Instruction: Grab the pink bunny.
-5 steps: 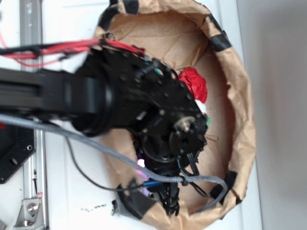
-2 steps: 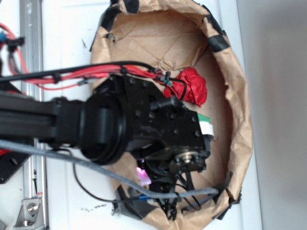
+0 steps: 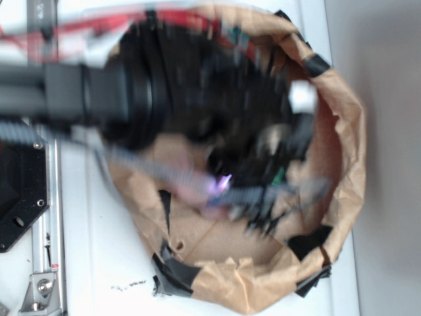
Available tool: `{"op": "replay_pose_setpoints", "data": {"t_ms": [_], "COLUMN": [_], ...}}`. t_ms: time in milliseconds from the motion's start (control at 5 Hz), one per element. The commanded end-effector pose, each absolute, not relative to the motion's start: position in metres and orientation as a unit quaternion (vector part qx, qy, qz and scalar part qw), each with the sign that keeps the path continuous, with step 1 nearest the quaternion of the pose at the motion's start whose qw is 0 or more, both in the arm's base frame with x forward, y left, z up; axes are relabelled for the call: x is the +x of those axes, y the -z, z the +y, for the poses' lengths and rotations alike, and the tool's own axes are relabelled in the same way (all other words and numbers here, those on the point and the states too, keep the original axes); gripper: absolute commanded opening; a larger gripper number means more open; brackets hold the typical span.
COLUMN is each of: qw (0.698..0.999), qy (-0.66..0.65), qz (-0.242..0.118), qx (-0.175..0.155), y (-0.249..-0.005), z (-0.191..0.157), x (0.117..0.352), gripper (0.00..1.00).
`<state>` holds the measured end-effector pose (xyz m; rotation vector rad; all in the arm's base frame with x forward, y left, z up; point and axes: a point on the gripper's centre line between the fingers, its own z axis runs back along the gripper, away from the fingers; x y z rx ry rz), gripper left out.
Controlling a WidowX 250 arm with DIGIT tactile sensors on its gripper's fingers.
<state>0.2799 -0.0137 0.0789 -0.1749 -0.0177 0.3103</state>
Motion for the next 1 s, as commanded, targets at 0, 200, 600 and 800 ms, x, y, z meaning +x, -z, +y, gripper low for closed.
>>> {"op": "replay_pose_setpoints", "data": {"t_ms": [0, 200, 600, 800], "qw": [0.966, 0.968, 0.971, 0.975], "qy": [-0.180, -0.153, 0.082, 0.135], "qz": [-0.185, -0.193, -0.206, -0.161], "qx": [-0.030, -0.056, -0.087, -0.074], "y": [-0.165, -0.175, -0.151, -0.126], "z": [0.039, 0.027, 0.020, 0.014], "x": [0.296, 0.293, 0.270, 0.256], "gripper": [0.00, 0.00, 1.00, 1.00]}}
